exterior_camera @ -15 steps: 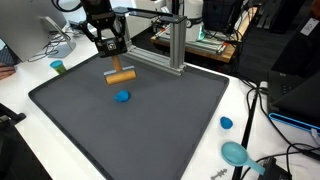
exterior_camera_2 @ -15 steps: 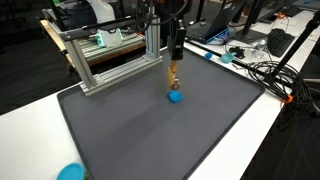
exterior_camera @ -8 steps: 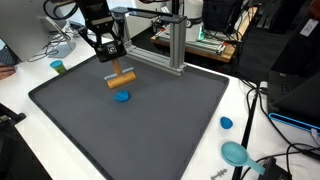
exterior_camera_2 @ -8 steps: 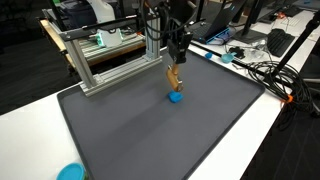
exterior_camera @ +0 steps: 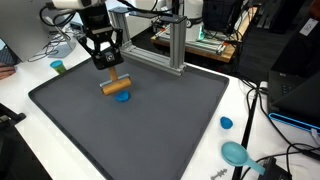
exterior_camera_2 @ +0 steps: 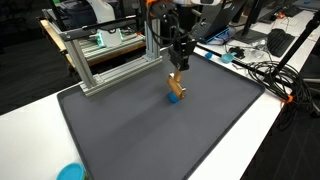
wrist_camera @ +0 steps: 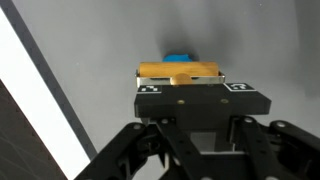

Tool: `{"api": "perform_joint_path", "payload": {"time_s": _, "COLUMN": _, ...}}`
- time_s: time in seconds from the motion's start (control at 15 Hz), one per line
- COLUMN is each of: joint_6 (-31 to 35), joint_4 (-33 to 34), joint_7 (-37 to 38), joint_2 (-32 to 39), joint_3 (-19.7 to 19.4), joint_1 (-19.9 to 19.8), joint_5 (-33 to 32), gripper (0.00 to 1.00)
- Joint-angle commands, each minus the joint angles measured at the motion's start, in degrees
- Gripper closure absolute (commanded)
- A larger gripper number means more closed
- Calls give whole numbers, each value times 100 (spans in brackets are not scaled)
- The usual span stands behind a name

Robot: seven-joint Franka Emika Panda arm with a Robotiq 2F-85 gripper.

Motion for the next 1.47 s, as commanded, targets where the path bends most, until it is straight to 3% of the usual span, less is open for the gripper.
{"api": "perform_joint_path", "payload": {"time_s": 0.0, "joint_6": 109, "joint_4": -69, "joint_7": -687, "joint_2": 7, "joint_3": 32, "joint_1": 13, "joint_5": -118, "gripper": 78}}
{"api": "perform_joint_path", "payload": {"time_s": 0.47, "joint_6": 192, "joint_4": -47, "joint_7": -1573, "joint_2": 290, "joint_3": 19, "joint_1": 98, "joint_5": -203, "gripper": 78}}
{"api": "perform_joint_path", "payload": {"time_s": 0.93, "joint_6": 57, "joint_4": 28, "joint_7": -1412, "joint_2": 506, "joint_3": -78, "joint_1": 293, "joint_5": -554, "gripper": 78}}
{"api": "perform_joint_path", "payload": {"time_s": 1.4, "joint_6": 36, "joint_4": 6, "joint_7": -1613, "joint_2": 537, "joint_3": 103, "joint_1": 262, "joint_5": -266, "gripper": 78}}
